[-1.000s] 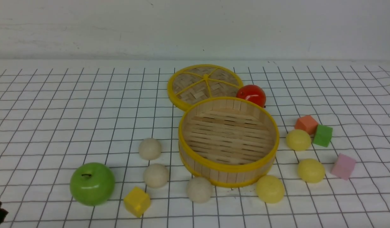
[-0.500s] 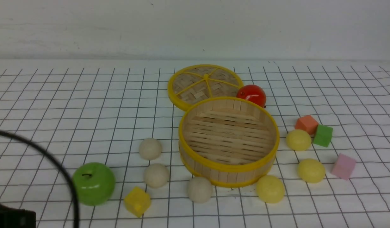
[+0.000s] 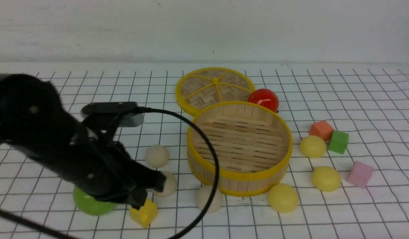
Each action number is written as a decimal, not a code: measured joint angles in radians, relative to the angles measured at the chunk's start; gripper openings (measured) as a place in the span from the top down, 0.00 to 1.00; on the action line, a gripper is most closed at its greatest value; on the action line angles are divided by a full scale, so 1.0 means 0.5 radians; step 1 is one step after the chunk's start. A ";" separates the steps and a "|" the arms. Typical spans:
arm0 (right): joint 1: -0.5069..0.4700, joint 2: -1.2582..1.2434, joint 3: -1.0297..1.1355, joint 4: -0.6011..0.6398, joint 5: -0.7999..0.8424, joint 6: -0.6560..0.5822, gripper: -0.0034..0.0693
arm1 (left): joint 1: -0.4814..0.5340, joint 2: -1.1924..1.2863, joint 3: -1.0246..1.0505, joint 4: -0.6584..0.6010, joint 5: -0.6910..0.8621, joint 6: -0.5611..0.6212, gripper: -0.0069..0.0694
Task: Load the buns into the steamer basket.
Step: Use the left arm to grab a steamed stuffed bun, then use the left arm to put the steamed stuffed bun into the steamer, then use the left arm to grab a steamed stuffed bun, then use the left arm to put the steamed stuffed bun into the steamer, then use the left arm to grab a steamed stuffed bun
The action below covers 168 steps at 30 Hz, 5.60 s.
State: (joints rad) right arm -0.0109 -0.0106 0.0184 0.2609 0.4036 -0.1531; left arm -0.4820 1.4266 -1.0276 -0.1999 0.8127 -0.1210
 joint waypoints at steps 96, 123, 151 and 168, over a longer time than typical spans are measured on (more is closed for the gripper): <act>0.000 0.000 0.000 0.000 0.000 0.000 0.62 | 0.194 1.157 -1.194 0.441 0.174 0.095 0.57; 0.000 0.000 0.000 0.000 0.000 0.000 0.62 | 0.194 1.337 -1.197 0.492 0.046 0.078 0.67; 0.000 0.000 0.000 0.000 0.000 0.000 0.62 | -0.106 1.476 -1.678 0.325 -0.192 0.194 0.80; 0.000 0.000 0.000 0.000 0.000 0.000 0.62 | -0.100 1.069 -1.821 0.387 0.469 0.122 0.61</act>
State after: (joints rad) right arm -0.0109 -0.0106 0.0184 0.2610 0.4036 -0.1531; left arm -0.5318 1.9612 -1.9379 -0.0065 1.0474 -0.0600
